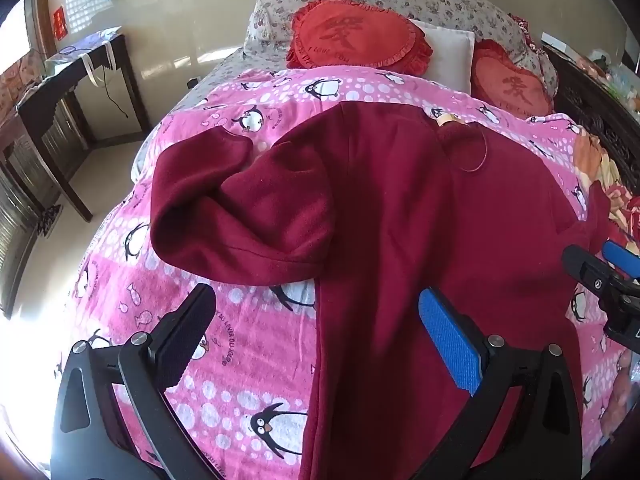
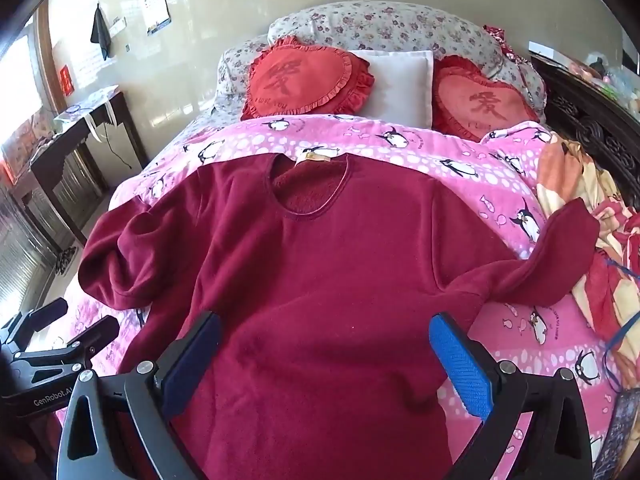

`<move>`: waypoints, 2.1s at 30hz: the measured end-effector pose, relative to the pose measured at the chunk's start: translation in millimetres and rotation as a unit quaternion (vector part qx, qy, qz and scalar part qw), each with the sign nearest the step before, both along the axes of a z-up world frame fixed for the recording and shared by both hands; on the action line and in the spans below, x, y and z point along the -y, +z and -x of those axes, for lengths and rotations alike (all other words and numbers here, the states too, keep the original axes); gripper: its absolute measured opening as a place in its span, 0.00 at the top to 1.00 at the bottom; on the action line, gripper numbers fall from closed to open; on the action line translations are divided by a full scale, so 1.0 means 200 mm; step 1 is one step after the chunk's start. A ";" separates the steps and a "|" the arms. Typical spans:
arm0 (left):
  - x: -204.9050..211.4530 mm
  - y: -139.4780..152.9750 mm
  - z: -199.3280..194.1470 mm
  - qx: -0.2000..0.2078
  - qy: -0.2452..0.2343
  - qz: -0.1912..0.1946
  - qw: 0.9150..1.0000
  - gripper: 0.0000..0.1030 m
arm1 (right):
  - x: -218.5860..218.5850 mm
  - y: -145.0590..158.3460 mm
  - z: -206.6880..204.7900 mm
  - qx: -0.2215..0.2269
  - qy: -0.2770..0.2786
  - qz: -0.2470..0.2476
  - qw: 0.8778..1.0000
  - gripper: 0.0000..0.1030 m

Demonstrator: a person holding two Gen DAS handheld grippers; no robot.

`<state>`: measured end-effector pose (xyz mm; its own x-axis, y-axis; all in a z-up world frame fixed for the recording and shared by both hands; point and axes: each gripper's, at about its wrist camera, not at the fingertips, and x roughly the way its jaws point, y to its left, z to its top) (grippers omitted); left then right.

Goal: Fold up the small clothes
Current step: 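Position both grippers over the dark red sweatshirt body near its hem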

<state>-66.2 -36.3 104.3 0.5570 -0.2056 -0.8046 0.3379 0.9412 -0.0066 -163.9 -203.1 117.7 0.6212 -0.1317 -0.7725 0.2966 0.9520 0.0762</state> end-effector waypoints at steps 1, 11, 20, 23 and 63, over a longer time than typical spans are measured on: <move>0.00 0.00 0.00 -0.002 0.000 0.001 1.000 0.01 | 0.00 -0.01 -0.01 0.000 0.000 -0.002 1.000 0.00; 0.03 -0.03 -0.02 -0.006 -0.004 0.001 1.000 0.01 | 0.05 -0.04 -0.02 0.001 -0.007 -0.024 1.000 0.00; 0.05 -0.05 -0.02 -0.011 -0.005 -0.001 1.000 0.01 | 0.05 -0.07 -0.04 -0.007 -0.004 -0.015 1.000 0.00; 0.05 -0.06 -0.03 -0.013 -0.006 -0.003 1.000 0.01 | 0.05 -0.09 -0.05 -0.011 -0.005 -0.020 1.000 0.00; 0.01 -0.08 -0.18 -0.012 0.035 -0.005 0.999 0.01 | 0.05 -0.19 -0.17 -0.031 0.020 -0.025 0.999 0.00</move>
